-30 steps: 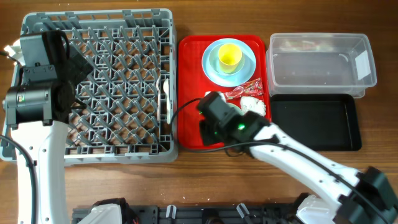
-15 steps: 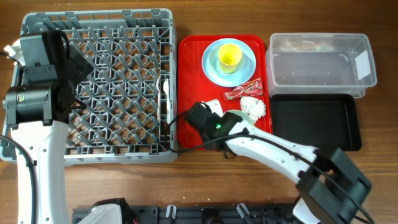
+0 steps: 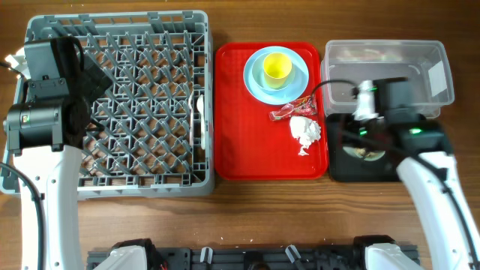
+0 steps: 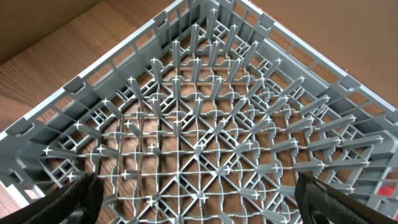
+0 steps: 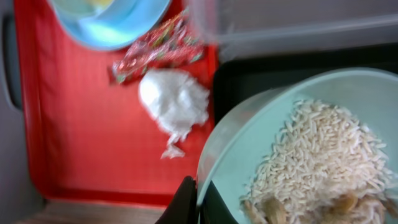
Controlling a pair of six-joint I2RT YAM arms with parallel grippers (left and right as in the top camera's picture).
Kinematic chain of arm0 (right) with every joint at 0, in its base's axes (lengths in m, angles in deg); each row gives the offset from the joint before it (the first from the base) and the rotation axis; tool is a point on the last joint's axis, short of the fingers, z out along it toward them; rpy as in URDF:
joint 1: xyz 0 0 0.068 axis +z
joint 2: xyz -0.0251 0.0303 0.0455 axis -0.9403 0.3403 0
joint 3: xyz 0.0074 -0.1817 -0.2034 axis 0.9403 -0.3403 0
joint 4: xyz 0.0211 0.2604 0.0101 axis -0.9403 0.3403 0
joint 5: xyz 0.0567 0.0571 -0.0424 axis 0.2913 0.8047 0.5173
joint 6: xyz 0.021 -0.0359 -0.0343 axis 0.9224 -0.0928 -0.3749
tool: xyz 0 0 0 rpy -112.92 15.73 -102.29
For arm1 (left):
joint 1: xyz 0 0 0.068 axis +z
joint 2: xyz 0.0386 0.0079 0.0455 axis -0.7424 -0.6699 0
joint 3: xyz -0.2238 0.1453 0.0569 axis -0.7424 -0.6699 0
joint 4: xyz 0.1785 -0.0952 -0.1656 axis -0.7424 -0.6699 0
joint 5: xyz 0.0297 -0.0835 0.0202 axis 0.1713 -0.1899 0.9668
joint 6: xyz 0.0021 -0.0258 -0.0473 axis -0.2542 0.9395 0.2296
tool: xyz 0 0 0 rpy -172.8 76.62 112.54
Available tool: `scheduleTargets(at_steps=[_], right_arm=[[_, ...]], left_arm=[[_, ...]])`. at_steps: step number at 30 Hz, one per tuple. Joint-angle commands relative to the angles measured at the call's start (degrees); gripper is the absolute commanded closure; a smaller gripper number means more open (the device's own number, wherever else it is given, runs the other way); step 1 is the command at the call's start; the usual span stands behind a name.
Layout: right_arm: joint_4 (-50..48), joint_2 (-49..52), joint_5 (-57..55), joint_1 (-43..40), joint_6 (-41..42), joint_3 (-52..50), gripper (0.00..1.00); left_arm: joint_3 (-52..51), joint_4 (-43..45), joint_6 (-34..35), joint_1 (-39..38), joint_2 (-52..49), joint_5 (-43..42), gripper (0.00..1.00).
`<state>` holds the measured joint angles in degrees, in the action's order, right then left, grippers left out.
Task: Sort waste into correct bins and load items into the dishwasher rack
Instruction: 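Tip the green bowl over the black tray to dump the rice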
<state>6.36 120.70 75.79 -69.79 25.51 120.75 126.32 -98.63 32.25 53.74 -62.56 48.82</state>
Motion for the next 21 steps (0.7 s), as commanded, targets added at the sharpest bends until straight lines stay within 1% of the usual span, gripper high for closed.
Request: scheduleTargets(at_steps=[1,4,6,8,9,11,12,13,14,15,17,19,21], right_arm=[[-1.86,2.32,27.45,-16.74,-13.07,-3.34,0.96],[-2.69,4.79,37.81,-27.87,-18.86,-6.6,0.96],[-4.61,7.21,48.35,-32.39,-23.69,-8.72,0.96],[-4.37,10.34,55.89,-34.12,-27.34,-9.2,0.96],[-3.61,12.09,57.79,-34.27,-28.33,-9.31,0.96],[-1.57,14.34,57.81,-34.51,-28.35,-9.57,0.96],[-0.2,15.39,61.07,-35.74,-30.25,-10.16,0.95],[0.37,15.89,66.88,-37.75,-32.33,-11.04,0.96],[0.28,16.15,70.66,-40.83,-32.5,-12.15,0.96],[0.33,16.15,70.99,-43.54,-32.48,-12.85,0.96],[0.28,16.15,68.22,-47.84,-32.7,-14.19,0.96],[0.33,16.15,67.87,-49.42,-34.36,-14.51,0.96],[-0.61,16.15,71.1,-49.53,-34.34,-14.51,0.96]], left_arm=[[0.48,0.09,0.57,0.37,0.22,0.55,0.0],[0.46,0.09,0.57,0.37,0.22,0.55,0.0],[0.46,0.09,0.57,0.37,0.22,0.55,0.0],[0.46,0.09,0.57,0.37,0.22,0.55,0.0],[0.46,0.09,0.57,0.37,0.22,0.55,0.0],[0.46,0.09,0.57,0.37,0.22,0.55,0.0],[0.46,0.09,0.57,0.37,0.22,0.55,0.0],[0.46,0.09,0.57,0.37,0.22,0.55,0.0],[0.46,0.09,0.57,0.37,0.22,0.55,0.0],[0.46,0.09,0.57,0.37,0.22,0.55,0.0],[0.46,0.09,0.57,0.37,0.22,0.55,0.0],[0.46,0.09,0.57,0.37,0.22,0.55,0.0],[0.48,0.09,0.57,0.37,0.22,0.55,0.0]])
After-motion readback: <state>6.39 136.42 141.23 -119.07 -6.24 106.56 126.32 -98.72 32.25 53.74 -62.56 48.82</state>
